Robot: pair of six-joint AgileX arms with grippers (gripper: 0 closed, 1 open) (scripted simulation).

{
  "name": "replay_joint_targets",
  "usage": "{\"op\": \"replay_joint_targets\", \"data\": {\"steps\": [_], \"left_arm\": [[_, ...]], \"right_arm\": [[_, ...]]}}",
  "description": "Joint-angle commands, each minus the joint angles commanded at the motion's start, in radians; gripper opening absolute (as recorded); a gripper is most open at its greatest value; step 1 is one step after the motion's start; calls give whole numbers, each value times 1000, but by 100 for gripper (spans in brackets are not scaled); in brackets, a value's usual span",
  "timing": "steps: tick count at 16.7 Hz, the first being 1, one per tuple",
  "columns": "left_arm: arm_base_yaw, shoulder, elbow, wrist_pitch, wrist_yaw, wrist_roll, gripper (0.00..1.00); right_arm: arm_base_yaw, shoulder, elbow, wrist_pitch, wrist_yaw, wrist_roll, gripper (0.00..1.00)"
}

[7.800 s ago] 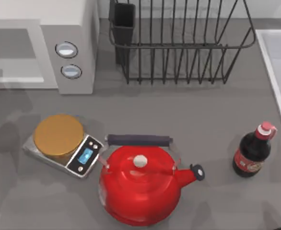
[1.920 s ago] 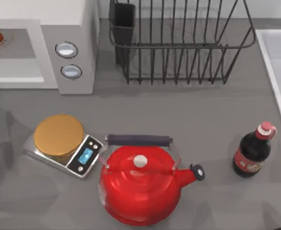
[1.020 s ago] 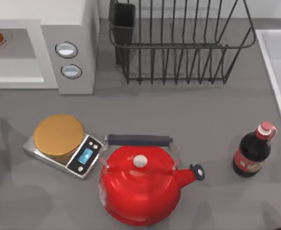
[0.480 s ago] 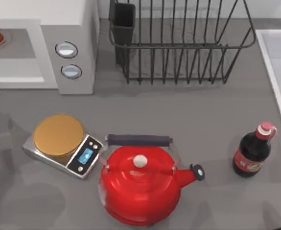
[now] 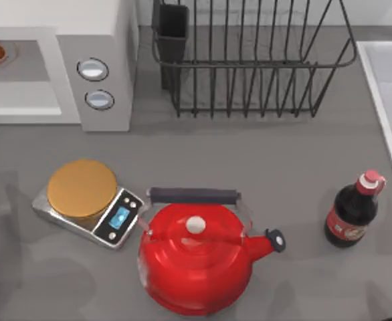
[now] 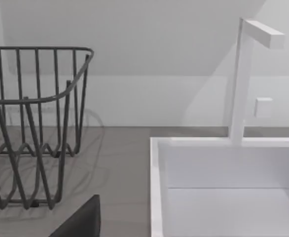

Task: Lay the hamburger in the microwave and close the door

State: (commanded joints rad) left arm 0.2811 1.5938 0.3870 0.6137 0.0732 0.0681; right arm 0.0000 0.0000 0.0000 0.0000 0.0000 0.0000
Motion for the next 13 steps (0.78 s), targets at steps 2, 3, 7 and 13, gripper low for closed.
{"op": "replay_joint_targets", "data": {"steps": [2, 3, 7, 13], "left_arm": [[3, -46, 8, -53, -3, -5, 100], [4, -69, 15, -71, -5, -7, 100], [11, -157, 55, -100, -12, -17, 100], [14, -191, 76, -96, -14, -21, 100]], "right_arm": [[0, 0, 0, 0, 0, 0, 100], [0, 0, 0, 0, 0, 0, 100], [0, 0, 0, 0, 0, 0, 100], [0, 0, 0, 0, 0, 0, 100]]}}
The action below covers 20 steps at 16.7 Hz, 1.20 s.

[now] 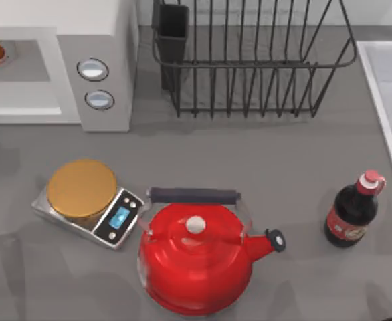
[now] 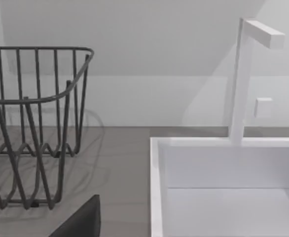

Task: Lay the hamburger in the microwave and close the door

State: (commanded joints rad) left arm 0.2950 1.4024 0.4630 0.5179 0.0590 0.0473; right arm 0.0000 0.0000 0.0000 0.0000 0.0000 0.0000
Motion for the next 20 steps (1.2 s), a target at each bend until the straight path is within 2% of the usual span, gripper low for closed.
{"op": "replay_joint_targets", "data": {"steps": [5, 9, 20], "left_arm": [[-11, -26, -13, -12, -2, -1, 100], [-48, -180, -68, -74, -10, -8, 100], [-208, -1043, -343, -381, -40, -36, 100]], "right_arm": [[0, 0, 0, 0, 0, 0, 100], [0, 0, 0, 0, 0, 0, 100], [0, 0, 0, 0, 0, 0, 100]]}}
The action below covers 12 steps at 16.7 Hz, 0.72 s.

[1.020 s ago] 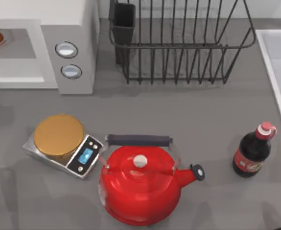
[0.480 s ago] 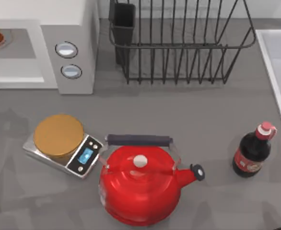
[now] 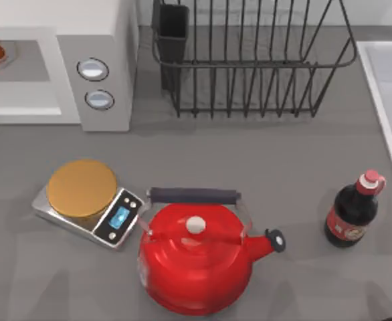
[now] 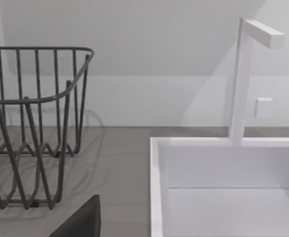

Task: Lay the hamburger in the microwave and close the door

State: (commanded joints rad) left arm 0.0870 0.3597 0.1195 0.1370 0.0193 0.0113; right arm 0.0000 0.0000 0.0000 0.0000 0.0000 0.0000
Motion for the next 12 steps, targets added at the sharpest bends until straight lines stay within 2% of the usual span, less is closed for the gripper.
{"op": "replay_joint_targets", "data": {"steps": [6, 12], "left_arm": [[-77, -329, -108, -124, -17, -11, 100], [-87, -360, -120, -137, -19, -11, 100]], "right_arm": [[0, 0, 0, 0, 0, 0, 100], [0, 0, 0, 0, 0, 0, 100]]}}
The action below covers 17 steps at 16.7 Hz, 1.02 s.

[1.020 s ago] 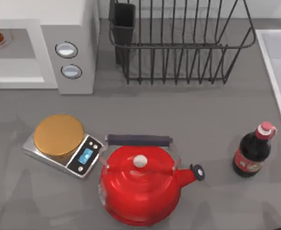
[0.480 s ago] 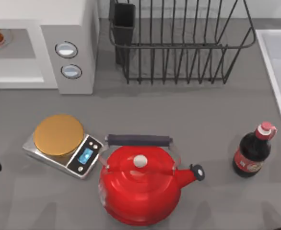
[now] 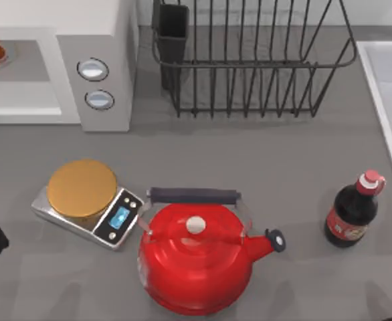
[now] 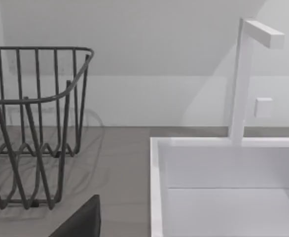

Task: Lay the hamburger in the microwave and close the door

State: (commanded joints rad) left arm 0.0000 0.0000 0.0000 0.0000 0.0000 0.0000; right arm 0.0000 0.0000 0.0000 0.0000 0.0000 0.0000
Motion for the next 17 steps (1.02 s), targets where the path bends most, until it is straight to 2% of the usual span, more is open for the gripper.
{"op": "replay_joint_targets", "data": {"steps": [13, 17], "left_arm": [[0, 0, 0, 0, 0, 0, 2], [0, 0, 0, 0, 0, 0, 0]], "right_arm": [[0, 0, 0, 0, 0, 0, 100], [0, 0, 0, 0, 0, 0, 100]]}}
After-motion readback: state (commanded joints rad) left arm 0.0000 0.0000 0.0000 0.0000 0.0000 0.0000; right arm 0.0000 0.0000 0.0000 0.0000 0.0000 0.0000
